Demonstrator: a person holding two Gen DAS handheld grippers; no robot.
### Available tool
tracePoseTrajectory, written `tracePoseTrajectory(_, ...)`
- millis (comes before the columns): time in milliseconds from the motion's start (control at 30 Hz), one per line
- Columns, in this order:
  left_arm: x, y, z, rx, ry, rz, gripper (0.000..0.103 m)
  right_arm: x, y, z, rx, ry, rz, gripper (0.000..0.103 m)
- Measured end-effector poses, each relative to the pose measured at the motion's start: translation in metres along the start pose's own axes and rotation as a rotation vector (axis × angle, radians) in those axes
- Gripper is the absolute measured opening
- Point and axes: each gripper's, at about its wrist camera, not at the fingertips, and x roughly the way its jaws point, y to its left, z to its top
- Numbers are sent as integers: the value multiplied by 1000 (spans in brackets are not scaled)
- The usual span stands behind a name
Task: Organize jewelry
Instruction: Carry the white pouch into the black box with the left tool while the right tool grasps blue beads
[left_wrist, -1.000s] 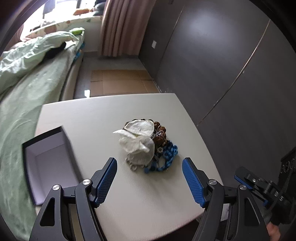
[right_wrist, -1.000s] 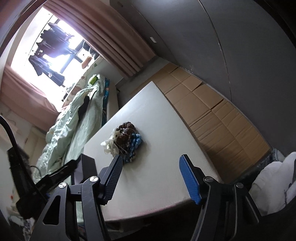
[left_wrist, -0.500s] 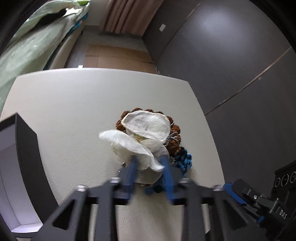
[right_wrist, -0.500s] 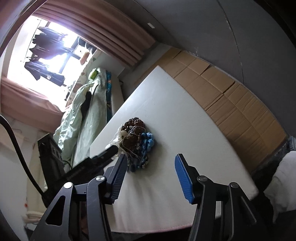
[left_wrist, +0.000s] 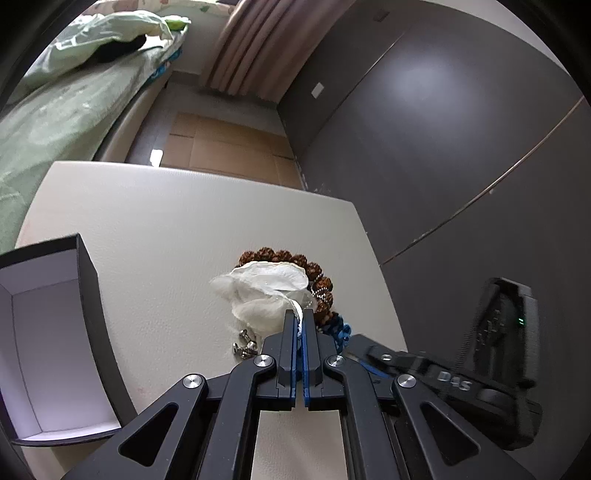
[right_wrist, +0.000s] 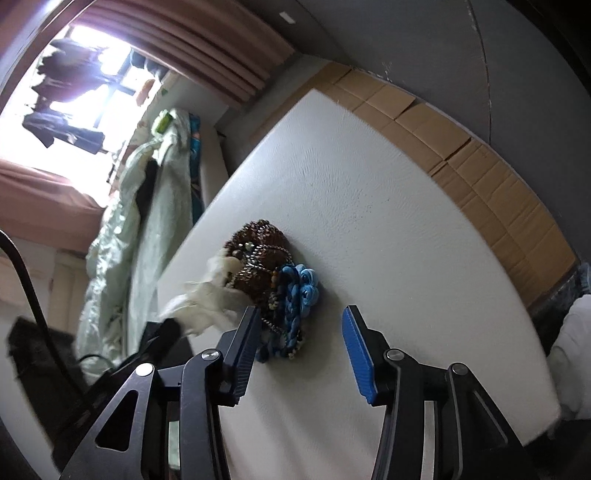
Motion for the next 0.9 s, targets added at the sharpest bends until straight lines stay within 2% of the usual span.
tracePoseTrajectory(133,-5,-4,-4,6,-16,-5,1,17,8,3,-21,26,-39,48)
tracePoseTrajectory(200,-12,-1,-4,3,-29,-7,1,22,16,7,-50,22,-66,43)
tracePoseTrajectory(233,-17,-1,-3,-1,-37,-13,1,24,18,8,-61,17,-87,35)
tracePoseTrajectory(267,-19,0,-1,-4,-44,-16,1,27,19,9,-68,25,-115,17)
tracePoseTrajectory(333,-24,0,2,-7,-59,-18,1,25,15,9,-54,31,-91,16)
tracePoseTrajectory(433,-42,0,-1,-7,-91,-28,1,12,16,10,-49,-5,-43,12)
tracePoseTrajectory(567,-65,1,-3,-14,-141,-44,1,-17,28,10,-69,-82,38,12)
tracePoseTrajectory(900,-117,11,3,-26,-271,-59,1,-52,61,0,-161,-163,179,12)
